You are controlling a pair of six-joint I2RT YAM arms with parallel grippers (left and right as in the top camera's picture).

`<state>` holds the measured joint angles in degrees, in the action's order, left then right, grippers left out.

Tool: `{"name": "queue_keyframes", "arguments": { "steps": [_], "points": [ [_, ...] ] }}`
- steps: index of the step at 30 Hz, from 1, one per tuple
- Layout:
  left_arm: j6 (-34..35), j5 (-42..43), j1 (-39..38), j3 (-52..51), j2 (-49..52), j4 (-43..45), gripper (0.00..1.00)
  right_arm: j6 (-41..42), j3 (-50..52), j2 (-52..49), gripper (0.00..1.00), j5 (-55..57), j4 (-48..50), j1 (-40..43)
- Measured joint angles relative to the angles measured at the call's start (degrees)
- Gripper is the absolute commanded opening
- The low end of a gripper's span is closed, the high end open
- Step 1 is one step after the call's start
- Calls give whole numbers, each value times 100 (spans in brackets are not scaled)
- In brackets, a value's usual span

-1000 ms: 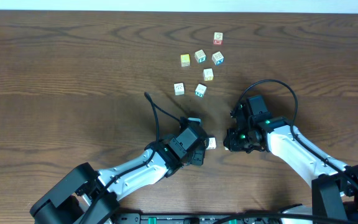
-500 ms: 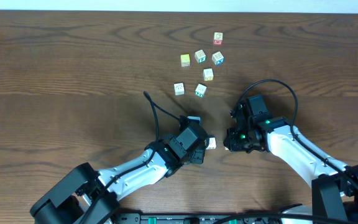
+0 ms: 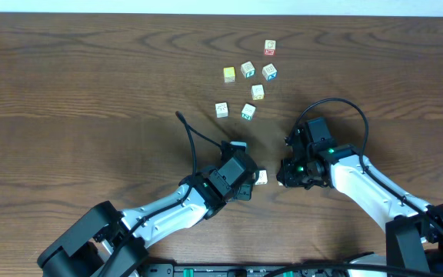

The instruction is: Lift 3 blocks

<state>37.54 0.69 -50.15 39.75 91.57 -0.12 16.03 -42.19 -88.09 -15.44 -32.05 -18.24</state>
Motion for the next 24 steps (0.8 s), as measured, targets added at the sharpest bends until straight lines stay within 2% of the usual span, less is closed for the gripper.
{"name": "queue_keyframes", "arguments": {
  "steps": [5, 9, 11, 24],
  "points": [
    [-2, 22, 0, 0, 2, -177, 39, 0, 0, 0, 8, 4, 0, 0],
    [13, 42, 0, 0, 2, -190, 24, 0, 0, 0, 8, 4, 0, 0],
    [22, 39, 0, 9, -24, -157, 21, 0, 0, 0, 8, 7, 0, 0],
    [20, -155, 0, 13, -4, 11, 25, 0, 0, 0, 8, 20, 2, 0]
  ]
}}
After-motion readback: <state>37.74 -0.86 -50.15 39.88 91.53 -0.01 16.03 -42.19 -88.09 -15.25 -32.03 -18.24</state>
